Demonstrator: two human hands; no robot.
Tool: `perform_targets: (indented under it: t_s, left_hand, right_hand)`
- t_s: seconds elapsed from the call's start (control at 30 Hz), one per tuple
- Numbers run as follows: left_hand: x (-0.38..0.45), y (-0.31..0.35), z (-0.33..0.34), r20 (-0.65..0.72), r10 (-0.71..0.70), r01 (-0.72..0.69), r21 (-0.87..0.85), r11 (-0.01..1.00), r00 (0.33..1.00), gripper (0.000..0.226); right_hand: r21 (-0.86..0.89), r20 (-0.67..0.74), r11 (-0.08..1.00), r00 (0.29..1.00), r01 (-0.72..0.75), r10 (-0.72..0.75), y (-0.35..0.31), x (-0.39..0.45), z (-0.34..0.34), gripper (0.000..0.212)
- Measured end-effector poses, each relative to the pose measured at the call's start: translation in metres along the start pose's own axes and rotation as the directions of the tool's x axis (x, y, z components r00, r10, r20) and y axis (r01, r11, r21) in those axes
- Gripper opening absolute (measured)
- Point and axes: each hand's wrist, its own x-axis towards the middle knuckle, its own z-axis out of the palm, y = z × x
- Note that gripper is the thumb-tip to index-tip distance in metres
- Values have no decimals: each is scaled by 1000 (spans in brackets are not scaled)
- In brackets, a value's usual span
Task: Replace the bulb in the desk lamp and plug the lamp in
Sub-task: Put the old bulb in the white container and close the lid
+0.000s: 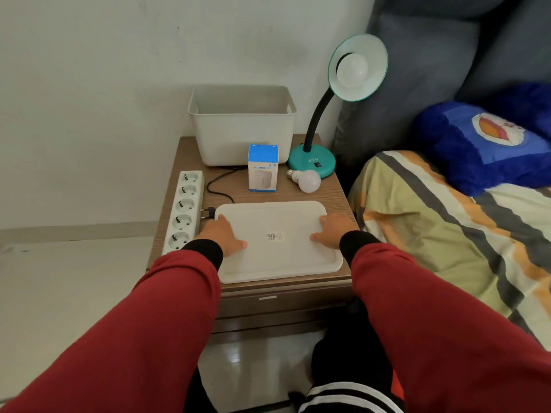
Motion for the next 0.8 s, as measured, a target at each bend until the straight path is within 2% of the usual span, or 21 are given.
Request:
perform_targets:
  t_s: [0.1, 0.17, 0.4, 0.57, 0.8]
  left_hand:
    - [-5, 8, -13, -16, 37, -35, 99, 994, 999, 64]
    - [-4, 13, -22, -24, 63, -59, 145, 988, 998, 56]
    - [16, 29, -60, -60, 113, -99, 193, 976, 992, 49]
    - [40, 32, -75, -64, 119, -103, 211, 972, 991, 43]
    - [80, 31, -83, -20, 72, -66, 219, 973, 997, 42]
  right_hand:
    - [-66, 18, 998, 1000, 10, -9, -2, 2, -8, 61]
    - [-81, 19, 997, 1000, 12, -11, -3, 3, -16, 61]
    - [-65, -77, 996, 995, 57, -62, -13, 21, -54, 53]
    - [-80, -124, 989, 983, 128, -137, -21, 41, -73, 59]
    - [-53, -174, 986, 971, 157, -164, -35, 85, -72, 38]
